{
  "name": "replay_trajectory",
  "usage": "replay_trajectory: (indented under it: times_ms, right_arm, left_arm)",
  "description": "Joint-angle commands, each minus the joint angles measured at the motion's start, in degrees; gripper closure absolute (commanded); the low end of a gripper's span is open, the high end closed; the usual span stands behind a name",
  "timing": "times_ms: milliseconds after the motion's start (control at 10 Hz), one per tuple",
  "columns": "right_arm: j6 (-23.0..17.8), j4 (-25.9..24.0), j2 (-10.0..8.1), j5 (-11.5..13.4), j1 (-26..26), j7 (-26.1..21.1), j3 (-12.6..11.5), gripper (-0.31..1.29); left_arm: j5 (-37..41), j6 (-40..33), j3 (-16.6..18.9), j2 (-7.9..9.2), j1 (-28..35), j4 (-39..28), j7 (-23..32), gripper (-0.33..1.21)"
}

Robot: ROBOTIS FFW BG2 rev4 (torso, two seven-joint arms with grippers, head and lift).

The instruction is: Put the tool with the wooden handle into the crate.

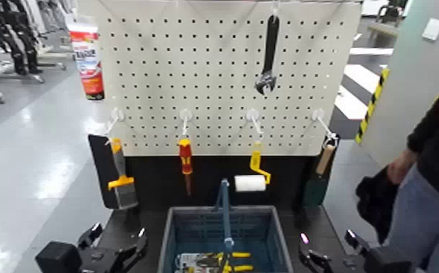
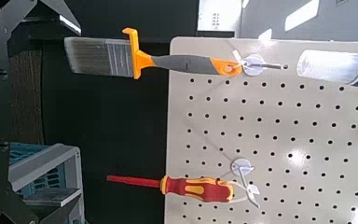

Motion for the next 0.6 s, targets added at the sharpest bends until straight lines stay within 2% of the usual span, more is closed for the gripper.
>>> replay_trajectory:
  times_ms: [100, 400, 600]
  right_arm:
    - [-0.1, 0.4, -0.09, -0.3, -0.4, -0.1, 0.2, 0.13]
    - [-0.5, 1.2, 0.00, -1.1, -0.5, -0.1, 0.1, 0.13]
    - [-0.3, 1.2, 0.00, -1.7, -0.8, 0.7, -1.1, 0.13]
  left_arm:
    - [0.2, 0.6, 0.1, -0.02, -0.2, 0.0, -0.2, 0.10]
    - [0.4, 1.1, 0.0, 0.07, -0.7, 0.4, -0.6, 0.10]
    - [0.4, 1.6, 0.1, 0.07, -0.9, 0.5, -1.3, 0.10]
